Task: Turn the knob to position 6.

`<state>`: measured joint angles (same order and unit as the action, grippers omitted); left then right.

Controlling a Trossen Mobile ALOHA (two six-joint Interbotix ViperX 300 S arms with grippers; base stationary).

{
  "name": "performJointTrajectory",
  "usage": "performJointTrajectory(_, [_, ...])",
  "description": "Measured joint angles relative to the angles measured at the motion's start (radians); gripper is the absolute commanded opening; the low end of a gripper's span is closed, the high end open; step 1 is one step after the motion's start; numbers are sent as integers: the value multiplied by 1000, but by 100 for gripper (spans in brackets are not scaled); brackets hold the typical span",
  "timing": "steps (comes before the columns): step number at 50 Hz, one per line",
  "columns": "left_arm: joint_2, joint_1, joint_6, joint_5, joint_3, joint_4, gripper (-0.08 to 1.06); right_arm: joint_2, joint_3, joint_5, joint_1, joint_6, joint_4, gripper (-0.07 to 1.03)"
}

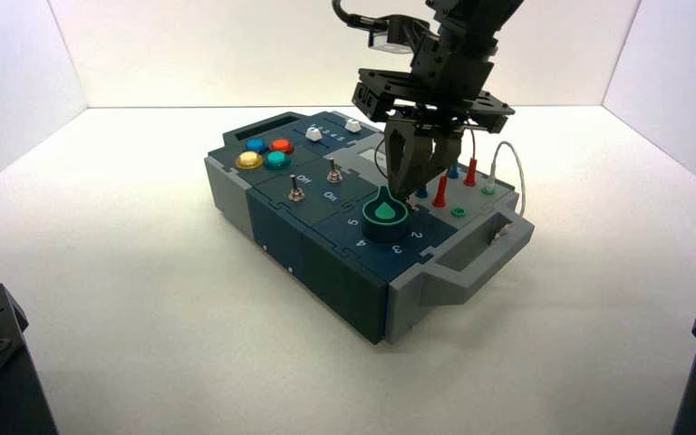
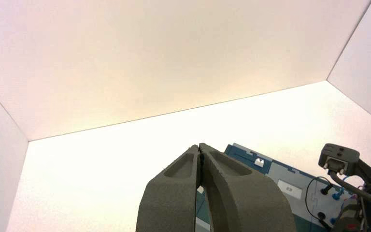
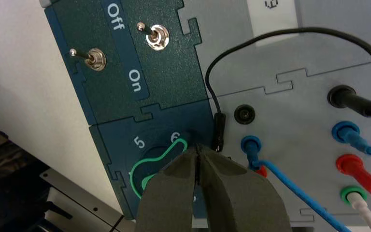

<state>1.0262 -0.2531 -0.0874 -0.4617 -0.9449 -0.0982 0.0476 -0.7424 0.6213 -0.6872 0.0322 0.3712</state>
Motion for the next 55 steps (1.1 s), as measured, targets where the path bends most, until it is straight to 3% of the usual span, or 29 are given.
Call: performJointTrajectory(55, [-8,0,-2,0,0,0,-3,23,48,18,0,0,-5,-2])
